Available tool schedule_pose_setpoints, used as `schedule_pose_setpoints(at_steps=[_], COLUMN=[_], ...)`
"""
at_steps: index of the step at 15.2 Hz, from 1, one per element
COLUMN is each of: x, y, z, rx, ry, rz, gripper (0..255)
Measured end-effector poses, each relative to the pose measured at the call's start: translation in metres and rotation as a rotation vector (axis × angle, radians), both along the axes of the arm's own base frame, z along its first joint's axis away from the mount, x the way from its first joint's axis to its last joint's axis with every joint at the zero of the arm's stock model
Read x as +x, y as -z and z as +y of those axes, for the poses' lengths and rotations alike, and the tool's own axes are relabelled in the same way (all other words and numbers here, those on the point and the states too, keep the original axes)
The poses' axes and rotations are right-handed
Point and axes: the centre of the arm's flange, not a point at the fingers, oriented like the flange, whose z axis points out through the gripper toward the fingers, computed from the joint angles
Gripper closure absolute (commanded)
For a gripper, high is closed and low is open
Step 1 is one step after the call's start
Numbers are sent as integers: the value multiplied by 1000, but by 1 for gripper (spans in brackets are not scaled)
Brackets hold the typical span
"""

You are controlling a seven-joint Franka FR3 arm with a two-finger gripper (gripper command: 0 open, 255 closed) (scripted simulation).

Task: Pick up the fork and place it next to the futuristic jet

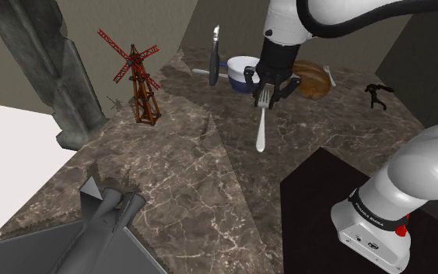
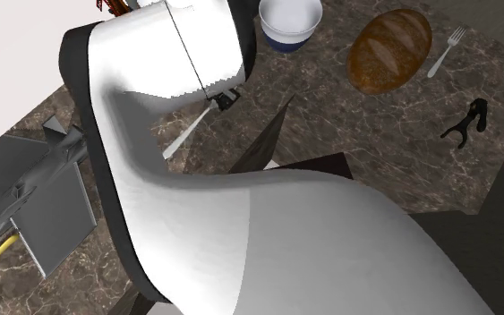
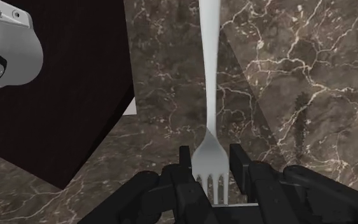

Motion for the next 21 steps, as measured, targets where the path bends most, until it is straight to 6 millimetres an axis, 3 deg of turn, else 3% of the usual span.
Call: schedule_pose_setpoints(at_steps=[21], x=[-92], y=[1], z=[255], rx=[-2], ry=[0], rz=[0], gripper=[255])
